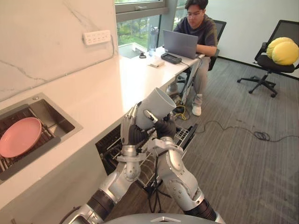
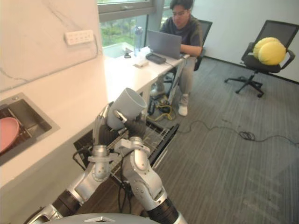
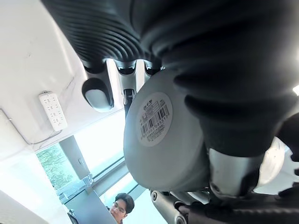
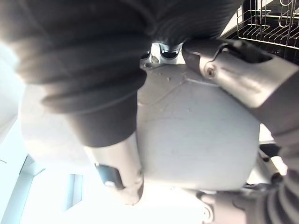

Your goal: Walk over to the sink, pick up the cup, carry it to the dishwasher, place the cup inside the dishwasher, then close the dishwasher door

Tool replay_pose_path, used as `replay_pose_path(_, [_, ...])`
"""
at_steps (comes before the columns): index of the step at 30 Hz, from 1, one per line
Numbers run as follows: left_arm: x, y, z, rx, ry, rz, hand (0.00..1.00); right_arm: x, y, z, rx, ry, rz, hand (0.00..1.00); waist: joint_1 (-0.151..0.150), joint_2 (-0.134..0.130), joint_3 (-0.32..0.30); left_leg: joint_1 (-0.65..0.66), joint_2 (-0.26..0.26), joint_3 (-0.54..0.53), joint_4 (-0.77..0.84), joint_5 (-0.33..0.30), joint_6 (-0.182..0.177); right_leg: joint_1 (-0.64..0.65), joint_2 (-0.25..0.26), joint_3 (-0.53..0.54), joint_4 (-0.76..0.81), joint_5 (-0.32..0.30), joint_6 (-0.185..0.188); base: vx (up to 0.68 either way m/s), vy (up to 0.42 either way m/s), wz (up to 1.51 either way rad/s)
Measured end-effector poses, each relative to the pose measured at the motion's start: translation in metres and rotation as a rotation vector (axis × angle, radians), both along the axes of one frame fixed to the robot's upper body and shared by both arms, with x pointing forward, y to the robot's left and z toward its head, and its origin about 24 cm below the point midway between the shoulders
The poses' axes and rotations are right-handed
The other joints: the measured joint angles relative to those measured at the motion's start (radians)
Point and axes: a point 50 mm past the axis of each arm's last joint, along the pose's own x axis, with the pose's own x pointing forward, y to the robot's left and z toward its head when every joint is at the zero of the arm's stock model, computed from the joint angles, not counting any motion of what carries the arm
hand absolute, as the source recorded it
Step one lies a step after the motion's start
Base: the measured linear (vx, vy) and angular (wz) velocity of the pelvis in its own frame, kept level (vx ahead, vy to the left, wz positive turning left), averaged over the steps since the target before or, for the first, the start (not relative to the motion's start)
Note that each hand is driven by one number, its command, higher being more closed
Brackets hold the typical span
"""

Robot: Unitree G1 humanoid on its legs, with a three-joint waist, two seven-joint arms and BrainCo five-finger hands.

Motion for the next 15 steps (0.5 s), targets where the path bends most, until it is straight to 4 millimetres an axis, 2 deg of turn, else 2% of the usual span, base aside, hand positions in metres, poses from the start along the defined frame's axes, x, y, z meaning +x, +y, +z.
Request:
replay_pose_path(4, [-0.0005,0.0002,-0.0018,0.002,0.002,0.001,1.0,-0.0001,-0.0001,-0.0006,-0.005,0.001,0.001,1.0,0.006,0.0,0.0,-0.001,0.0,0.0,0.0,0.0,0.0,0.0,0.0,0.001,0.0,0.006,0.002,0.0,0.0,0.0])
replay_pose_path(5, [-0.0005,0.0005,-0.0019,0.003,0.002,0.001,0.0,-0.0001,-0.0001,-0.0006,-0.005,0.001,0.002,1.0,0.006,0.0,0.0,-0.001,0.0,0.0,0.0,0.0,0.0,0.0,0.0,0.001,0.0,0.007,0.002,0.0,0.0,0.0])
replay_pose_path(15, [-0.0057,-0.0002,-0.0069,-0.014,0.023,-0.035,0.0,0.0009,-0.0054,0.0,0.006,0.005,-0.049,1.0,0.011,-0.001,0.001,-0.001,-0.005,0.0,-0.001,0.003,0.004,0.0,-0.005,0.002,0.0,0.011,0.004,0.0,0.0,0.0])
